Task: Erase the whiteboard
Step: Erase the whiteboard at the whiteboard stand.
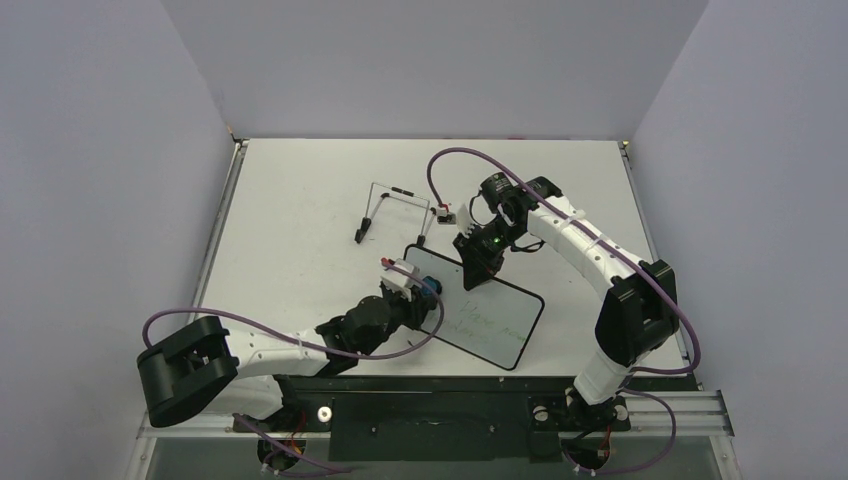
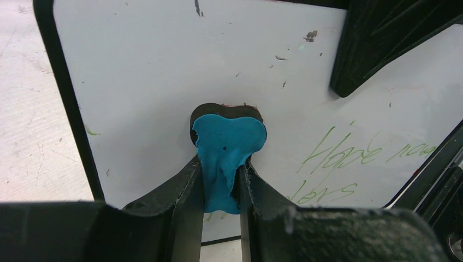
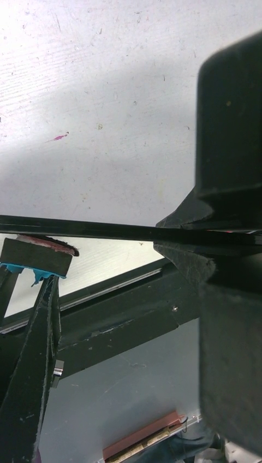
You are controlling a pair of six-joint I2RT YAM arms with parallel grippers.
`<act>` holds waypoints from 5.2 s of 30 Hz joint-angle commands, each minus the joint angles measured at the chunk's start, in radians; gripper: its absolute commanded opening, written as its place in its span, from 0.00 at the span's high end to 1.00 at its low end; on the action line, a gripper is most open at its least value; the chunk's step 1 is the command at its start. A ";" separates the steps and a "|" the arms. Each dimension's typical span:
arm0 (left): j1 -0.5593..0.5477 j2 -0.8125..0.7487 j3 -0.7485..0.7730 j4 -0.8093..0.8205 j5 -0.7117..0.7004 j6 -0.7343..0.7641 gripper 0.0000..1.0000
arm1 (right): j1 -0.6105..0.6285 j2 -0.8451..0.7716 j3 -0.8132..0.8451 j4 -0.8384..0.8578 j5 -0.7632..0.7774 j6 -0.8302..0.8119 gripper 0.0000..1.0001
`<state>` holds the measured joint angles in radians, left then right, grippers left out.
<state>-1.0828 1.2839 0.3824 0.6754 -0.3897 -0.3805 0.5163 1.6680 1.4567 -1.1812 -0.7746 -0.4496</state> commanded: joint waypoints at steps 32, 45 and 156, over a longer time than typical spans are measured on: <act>-0.069 0.124 0.144 -0.009 -0.042 0.028 1.00 | 0.029 -0.041 0.006 -0.030 -0.113 -0.048 1.00; 0.034 0.021 0.086 -0.215 -0.301 -0.157 1.00 | 0.016 -0.060 -0.005 -0.003 -0.116 -0.018 1.00; -0.320 0.209 0.249 -0.049 -0.319 0.162 1.00 | -0.024 -0.075 -0.067 0.144 -0.102 0.164 1.00</act>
<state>-1.3621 1.5013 0.6304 0.4374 -0.7437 -0.3214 0.4850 1.6394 1.3899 -1.0462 -0.8062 -0.2871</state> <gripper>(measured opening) 0.208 0.031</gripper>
